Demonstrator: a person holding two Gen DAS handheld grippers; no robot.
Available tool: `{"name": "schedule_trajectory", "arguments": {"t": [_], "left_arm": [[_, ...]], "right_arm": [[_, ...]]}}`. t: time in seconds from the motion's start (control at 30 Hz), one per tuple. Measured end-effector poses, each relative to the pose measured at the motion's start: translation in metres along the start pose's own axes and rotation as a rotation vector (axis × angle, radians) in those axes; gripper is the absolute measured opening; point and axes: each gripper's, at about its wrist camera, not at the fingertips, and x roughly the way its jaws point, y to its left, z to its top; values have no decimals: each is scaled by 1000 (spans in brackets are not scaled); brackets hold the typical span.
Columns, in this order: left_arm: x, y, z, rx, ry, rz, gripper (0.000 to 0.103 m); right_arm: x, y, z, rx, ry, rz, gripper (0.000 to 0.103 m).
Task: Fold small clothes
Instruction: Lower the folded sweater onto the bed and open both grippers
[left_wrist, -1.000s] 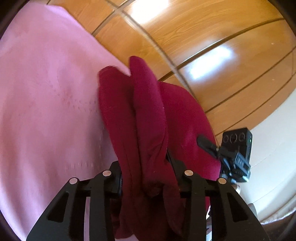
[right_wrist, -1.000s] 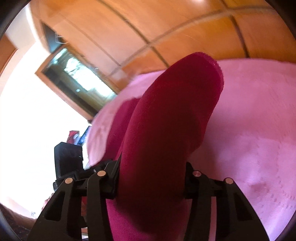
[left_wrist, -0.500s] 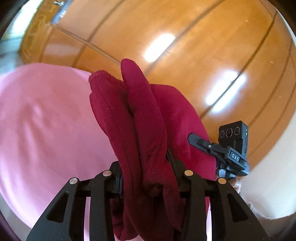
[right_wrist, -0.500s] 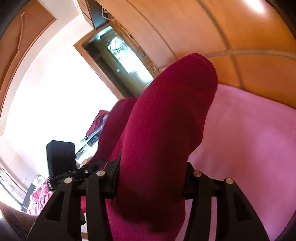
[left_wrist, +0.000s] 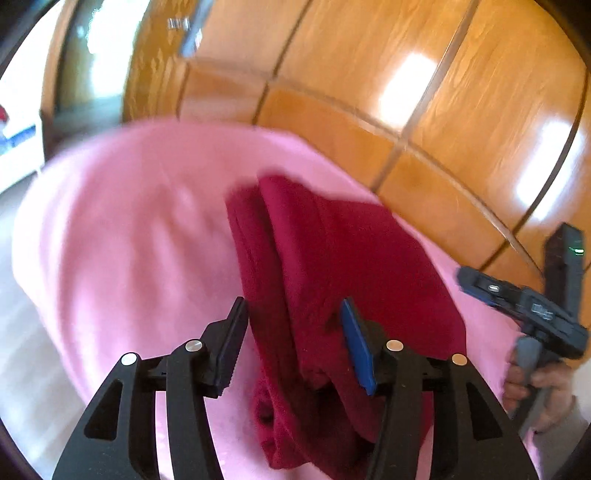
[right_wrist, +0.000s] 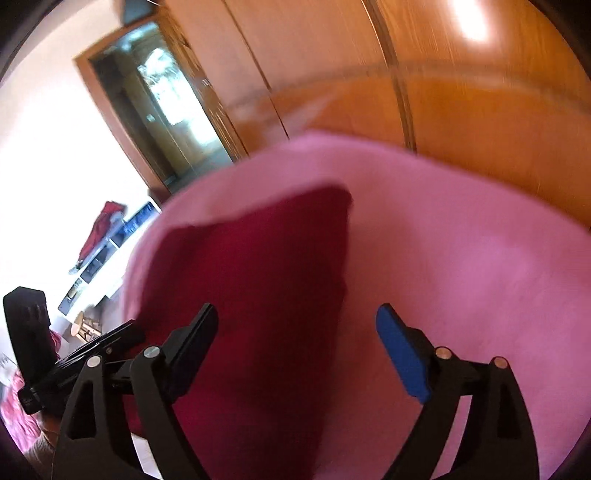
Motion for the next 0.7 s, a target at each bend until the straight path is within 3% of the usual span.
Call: {"name": "schedule_trajectory", "arguments": {"t": [0.1,0.23,0.33,0.4,0.53,0.6,0.67,0.7], "left_arm": [[-14,-10,3,65,-76,73,50],[20,-1,1,56,52,214,50],[29,10,-8,49,74,250,52],[31,9,-9,70,64,265,53],[21,7,-9,28,55,279,57],[13,3,-8,17,38,293,59],[0,-1,-11,8,10,298,66],[-5,-4,-11,9,-5,299,71]], "right_arm": [[-18,28,-4,-110,-44,-14,78],[-4,58,-30,-225,3,-23,67],[33,60,-54,-253,105,-69,64],[41,61,-69,-276,82,-114,65],[33,66,-68,-262,63,-132,68],[23,61,-68,-241,50,-134,74],[15,59,-71,-217,30,-145,88],[10,58,-72,-196,18,-150,89]]}}
